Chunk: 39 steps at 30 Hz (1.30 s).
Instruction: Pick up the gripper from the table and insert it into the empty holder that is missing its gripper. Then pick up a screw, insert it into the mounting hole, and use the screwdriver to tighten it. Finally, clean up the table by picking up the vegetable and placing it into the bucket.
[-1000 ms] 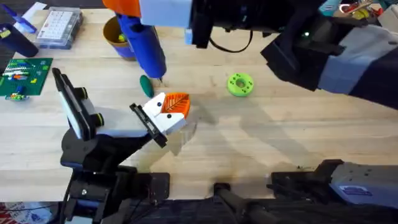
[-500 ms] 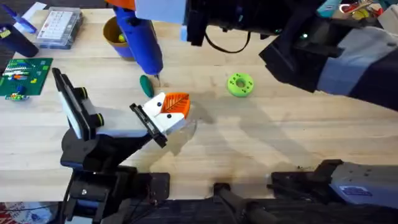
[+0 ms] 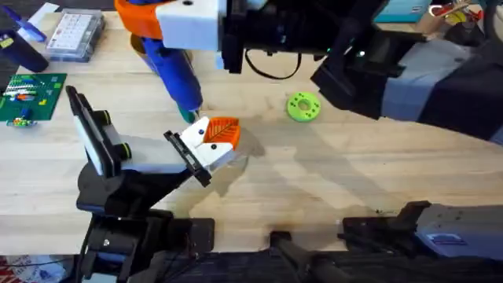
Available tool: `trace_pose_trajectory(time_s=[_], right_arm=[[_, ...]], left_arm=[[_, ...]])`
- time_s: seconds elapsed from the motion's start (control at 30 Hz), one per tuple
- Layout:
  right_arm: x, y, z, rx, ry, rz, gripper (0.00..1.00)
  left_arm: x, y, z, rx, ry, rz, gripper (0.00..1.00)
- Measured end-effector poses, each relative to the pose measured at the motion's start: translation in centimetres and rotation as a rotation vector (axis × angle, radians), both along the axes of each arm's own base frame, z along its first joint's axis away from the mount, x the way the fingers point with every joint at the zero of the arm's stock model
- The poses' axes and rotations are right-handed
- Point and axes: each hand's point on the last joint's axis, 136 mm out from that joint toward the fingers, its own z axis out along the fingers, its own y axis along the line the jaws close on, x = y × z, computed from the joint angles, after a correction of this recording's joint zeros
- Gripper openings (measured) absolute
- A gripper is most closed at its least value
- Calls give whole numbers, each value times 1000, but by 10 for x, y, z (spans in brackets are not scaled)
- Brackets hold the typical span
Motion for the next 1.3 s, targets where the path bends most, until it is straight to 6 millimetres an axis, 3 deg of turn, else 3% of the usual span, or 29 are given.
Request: trace_pose_trajectory(time_s=[1.3], right_arm=[[-5,11,-27,-67,59,59,40]], left_arm=[[0,0,0,0,0,0,14]])
